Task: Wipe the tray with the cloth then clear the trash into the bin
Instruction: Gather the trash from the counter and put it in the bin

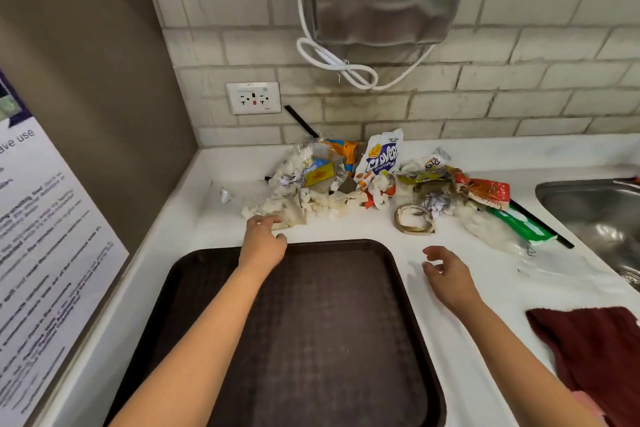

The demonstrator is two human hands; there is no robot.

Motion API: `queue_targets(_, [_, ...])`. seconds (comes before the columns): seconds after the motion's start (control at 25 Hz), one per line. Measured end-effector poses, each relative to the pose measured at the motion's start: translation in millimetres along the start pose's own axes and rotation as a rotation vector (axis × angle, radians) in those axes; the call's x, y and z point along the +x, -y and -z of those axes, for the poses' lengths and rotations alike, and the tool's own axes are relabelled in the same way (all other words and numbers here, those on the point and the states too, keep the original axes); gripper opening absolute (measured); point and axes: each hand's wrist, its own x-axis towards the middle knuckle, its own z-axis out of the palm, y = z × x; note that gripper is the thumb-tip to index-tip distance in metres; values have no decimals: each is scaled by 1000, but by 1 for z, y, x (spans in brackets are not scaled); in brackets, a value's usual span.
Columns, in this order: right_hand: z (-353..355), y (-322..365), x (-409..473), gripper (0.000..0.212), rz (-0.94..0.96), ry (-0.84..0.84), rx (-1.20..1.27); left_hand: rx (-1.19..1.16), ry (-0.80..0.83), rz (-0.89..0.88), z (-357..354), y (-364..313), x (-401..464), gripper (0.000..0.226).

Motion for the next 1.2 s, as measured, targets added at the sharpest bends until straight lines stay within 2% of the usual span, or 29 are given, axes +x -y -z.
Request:
queue_targets(0.16, [-9,-7,41,45,80,42,-326,276,65,-40,-15,1,38,57])
queue_targets(0.24, [-11,-2,62,55,84,37,-457,342,120,-63,-23,2,58,63])
queue_targets(0.4, [-22,-6,84,61,71,154,-642,394,229,60,-43,5,79,61])
queue_targets(0.48, [-33,-14,81,55,58,131,-640,467,189,110,-49,8,81,58])
queue_targets(0.56, [-39,-23,77,43,118,-6,-558,498,120,121,-49,7,83,52])
queue_targets(0.64, [-41,-31,76,26,184,-123,-460,540,114,112,-46,5,86,47])
queue_targets(0.72, [-42,-37,75,16,198,-157,-414,548,123,118,-44,4,89,47])
queue_targets(0.96, [-44,-36,72,14,167,-179,-337,482,29,81,-38,14,90,52])
queue_targets(1.08, [-43,-37,72,12,167,-199,-324,340,28,83,-33,18,92,45])
queue_targets(1.2, [-43,-34,71,11,175,-205,-312,81,-98,135,-22,16,89,38])
